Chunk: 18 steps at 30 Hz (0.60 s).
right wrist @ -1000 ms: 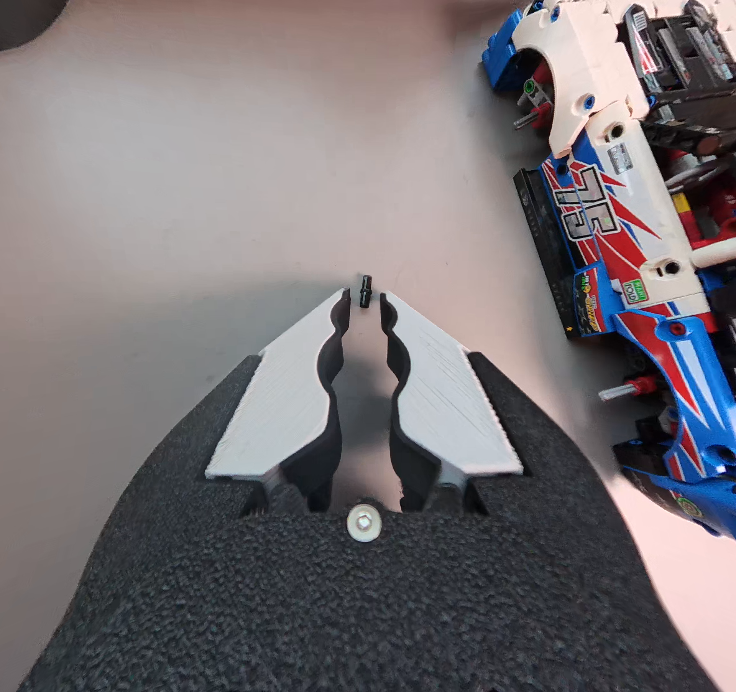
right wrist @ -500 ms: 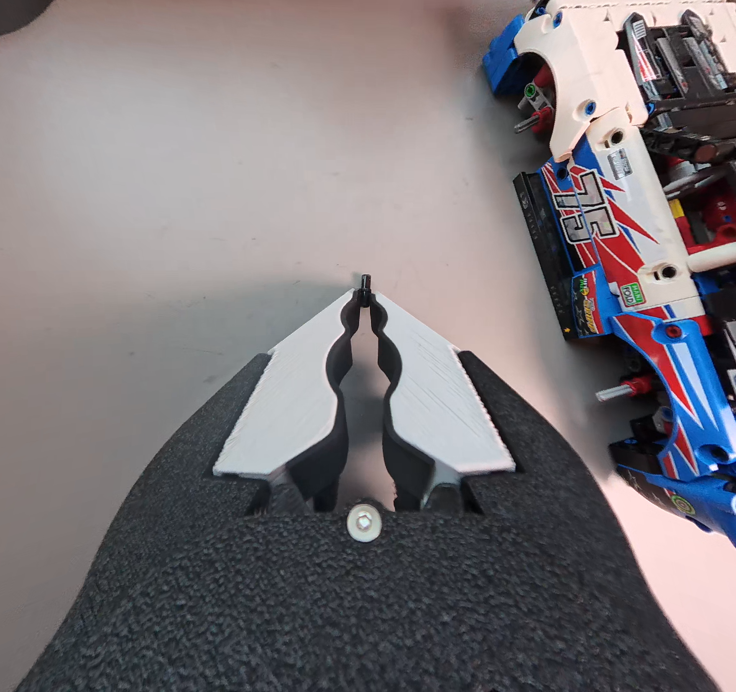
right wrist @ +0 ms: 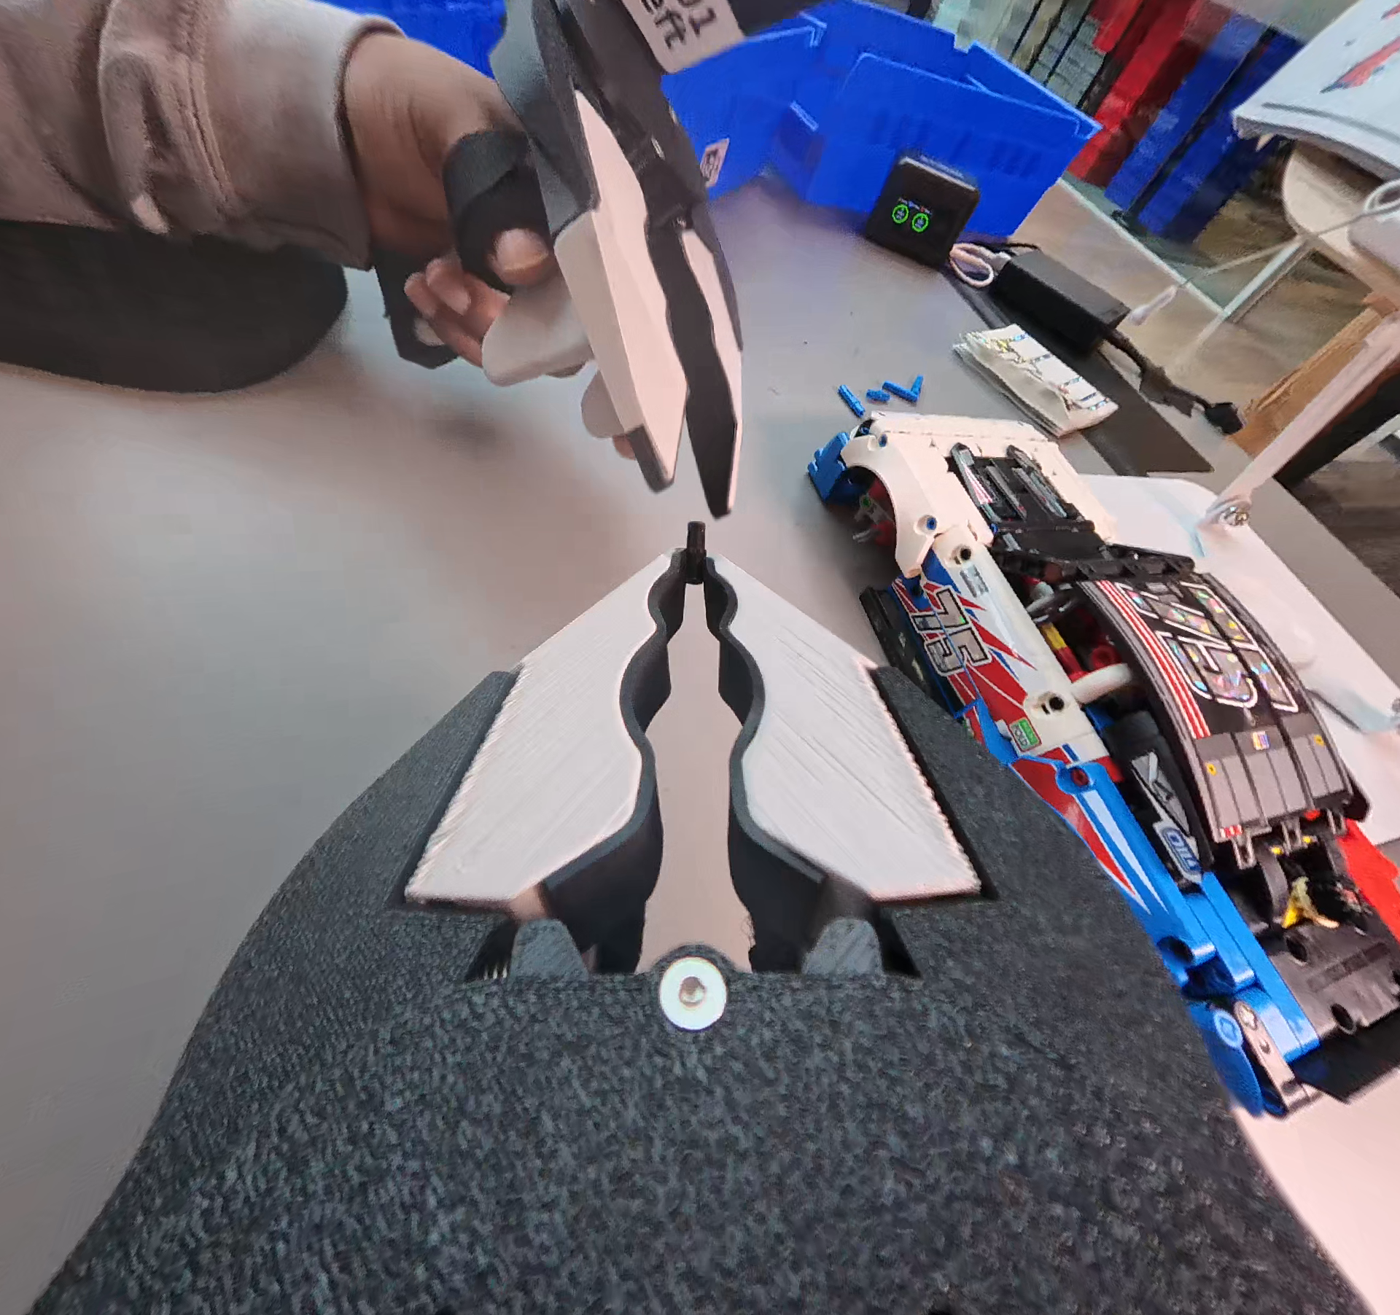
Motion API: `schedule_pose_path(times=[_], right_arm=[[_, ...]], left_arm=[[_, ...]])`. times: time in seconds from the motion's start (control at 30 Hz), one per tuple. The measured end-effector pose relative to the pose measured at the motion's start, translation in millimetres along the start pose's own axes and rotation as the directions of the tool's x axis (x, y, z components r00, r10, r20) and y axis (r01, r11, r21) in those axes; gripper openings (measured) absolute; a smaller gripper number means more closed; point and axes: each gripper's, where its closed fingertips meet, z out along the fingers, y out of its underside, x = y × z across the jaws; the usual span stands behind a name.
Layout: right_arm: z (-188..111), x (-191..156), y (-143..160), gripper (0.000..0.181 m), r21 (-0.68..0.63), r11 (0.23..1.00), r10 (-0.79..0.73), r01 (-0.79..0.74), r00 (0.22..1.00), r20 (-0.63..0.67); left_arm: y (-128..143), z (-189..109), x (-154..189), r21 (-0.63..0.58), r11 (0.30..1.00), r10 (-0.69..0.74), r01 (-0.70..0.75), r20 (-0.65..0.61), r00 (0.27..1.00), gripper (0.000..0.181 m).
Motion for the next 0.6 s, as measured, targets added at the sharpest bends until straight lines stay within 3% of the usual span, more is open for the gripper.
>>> schedule_pose_path(times=[0.33,0.6], right_arm=[[5,-7,-7,0.004,0.013,1.0,-0.022,0.022,1.0,0.001],[4,-7,-13,0.004,0.039,0.998,-0.047,0.048,0.999,-0.021]], left_arm=[[2,2,5,-0.015,1.0,-0.018,0.017,-0.048,0.999,0.01],[-1,1,11,-0.005,0.998,0.066,-0.066,-0.035,0.997,0.003]])
